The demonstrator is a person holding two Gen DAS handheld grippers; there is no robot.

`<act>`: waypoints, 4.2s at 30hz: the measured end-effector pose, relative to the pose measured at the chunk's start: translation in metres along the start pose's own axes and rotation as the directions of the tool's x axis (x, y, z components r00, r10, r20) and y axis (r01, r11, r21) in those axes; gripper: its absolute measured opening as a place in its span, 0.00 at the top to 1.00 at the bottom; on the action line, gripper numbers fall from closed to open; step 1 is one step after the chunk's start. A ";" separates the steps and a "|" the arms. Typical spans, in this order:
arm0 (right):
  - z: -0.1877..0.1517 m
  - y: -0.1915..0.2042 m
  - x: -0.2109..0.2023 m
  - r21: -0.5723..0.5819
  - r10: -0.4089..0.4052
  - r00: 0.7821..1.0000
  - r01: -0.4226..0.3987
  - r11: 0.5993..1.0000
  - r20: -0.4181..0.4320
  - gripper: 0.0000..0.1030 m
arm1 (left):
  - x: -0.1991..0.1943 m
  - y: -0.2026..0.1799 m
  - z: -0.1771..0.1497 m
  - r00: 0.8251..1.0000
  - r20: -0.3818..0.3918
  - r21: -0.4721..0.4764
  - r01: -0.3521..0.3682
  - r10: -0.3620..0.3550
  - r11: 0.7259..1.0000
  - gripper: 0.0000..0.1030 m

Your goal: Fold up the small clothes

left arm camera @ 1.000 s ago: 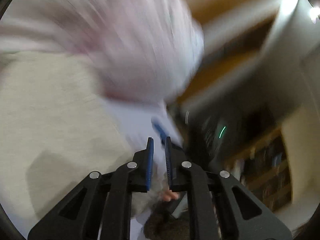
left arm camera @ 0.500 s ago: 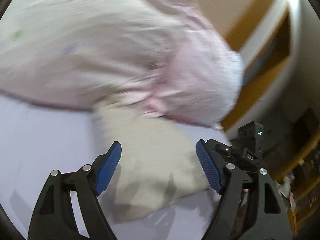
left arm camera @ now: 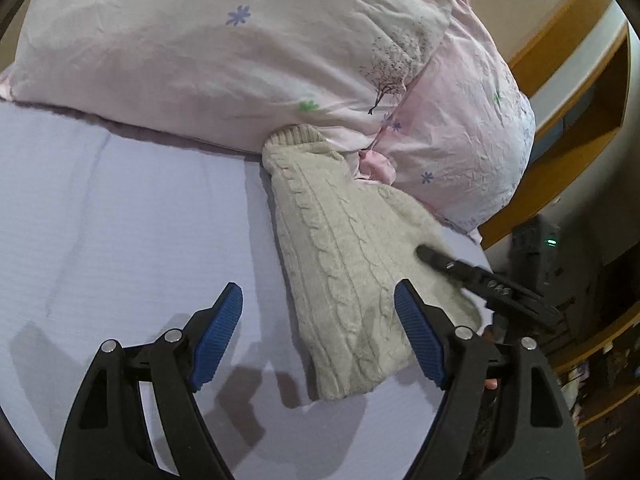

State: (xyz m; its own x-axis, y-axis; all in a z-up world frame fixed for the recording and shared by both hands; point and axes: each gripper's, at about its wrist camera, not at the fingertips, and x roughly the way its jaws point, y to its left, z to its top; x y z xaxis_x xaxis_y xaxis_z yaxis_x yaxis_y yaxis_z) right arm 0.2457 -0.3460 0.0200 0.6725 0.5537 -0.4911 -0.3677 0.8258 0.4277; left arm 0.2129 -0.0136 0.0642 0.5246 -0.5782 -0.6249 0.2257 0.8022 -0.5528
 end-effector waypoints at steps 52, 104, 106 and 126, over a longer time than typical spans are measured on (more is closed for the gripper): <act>-0.073 0.087 -0.026 -0.202 -0.050 0.998 0.041 0.978 -0.040 0.56 | -0.013 -0.062 -0.063 0.994 0.011 0.450 -0.103 0.110 0.887 0.12; -0.169 0.104 -0.037 -0.185 -0.505 0.862 0.491 0.851 -0.035 0.02 | -0.021 -0.024 -0.129 0.883 -0.001 0.374 -0.435 0.469 0.819 0.01; -0.169 0.104 -0.037 -0.184 -0.505 0.862 0.491 0.851 -0.035 0.02 | -0.022 -0.024 -0.129 0.883 -0.001 0.374 -0.435 0.469 0.819 0.01; -0.170 0.105 -0.037 -0.180 -0.508 0.861 0.495 0.850 -0.033 0.02 | -0.022 -0.024 -0.129 0.883 -0.001 0.374 -0.435 0.469 0.819 0.01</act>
State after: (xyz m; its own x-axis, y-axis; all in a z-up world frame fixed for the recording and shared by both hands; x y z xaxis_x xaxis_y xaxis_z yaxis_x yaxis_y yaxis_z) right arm 0.0730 -0.2621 -0.0457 0.7442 0.0608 -0.6652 -0.0956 0.9953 -0.0159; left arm 0.0902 -0.0396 0.0199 0.5686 -0.1344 -0.8116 0.2637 0.9643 0.0251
